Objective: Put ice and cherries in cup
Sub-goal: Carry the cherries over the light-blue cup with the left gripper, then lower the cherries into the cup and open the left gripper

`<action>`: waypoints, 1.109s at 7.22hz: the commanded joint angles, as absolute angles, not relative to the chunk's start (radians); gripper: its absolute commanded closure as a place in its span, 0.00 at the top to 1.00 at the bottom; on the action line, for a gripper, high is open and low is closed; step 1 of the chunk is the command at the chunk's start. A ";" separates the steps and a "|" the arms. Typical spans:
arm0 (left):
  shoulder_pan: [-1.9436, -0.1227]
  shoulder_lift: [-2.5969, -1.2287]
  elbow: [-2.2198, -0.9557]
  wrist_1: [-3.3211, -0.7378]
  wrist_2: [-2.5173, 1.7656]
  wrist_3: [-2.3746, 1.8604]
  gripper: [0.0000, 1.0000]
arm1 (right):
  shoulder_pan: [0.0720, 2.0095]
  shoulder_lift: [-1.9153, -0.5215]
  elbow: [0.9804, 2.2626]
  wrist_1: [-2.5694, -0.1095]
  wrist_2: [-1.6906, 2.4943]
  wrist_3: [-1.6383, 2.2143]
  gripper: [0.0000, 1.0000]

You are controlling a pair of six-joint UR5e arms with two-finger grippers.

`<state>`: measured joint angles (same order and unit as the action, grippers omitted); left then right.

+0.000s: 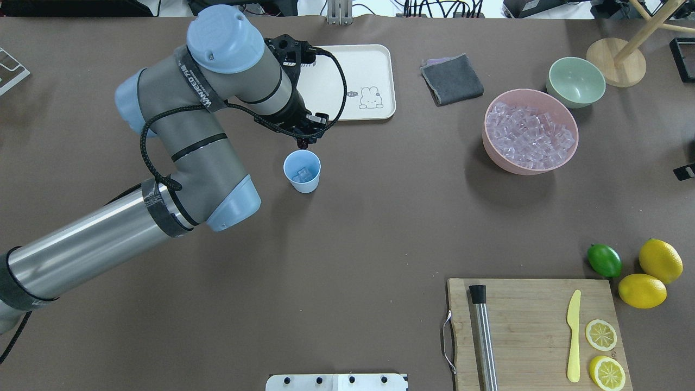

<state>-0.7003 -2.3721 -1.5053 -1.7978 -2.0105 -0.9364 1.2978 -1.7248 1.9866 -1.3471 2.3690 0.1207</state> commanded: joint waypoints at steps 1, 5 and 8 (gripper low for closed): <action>-0.680 -2.342 -1.512 -1.816 -1.999 -0.942 0.00 | 1.296 -1.717 1.983 -1.348 2.362 0.121 0.98; -0.646 -2.341 -1.522 -1.825 -1.982 -0.951 0.03 | 1.296 -1.726 1.983 -1.347 2.362 0.121 0.98; -0.644 -2.339 -1.519 -1.825 -1.971 -0.959 0.87 | 1.296 -1.732 1.982 -1.347 2.362 0.121 0.98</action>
<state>-0.6439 -2.3390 -1.5193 -1.8253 -1.9793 -0.9594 1.2962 -1.7286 1.9822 -1.3469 2.3623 0.1212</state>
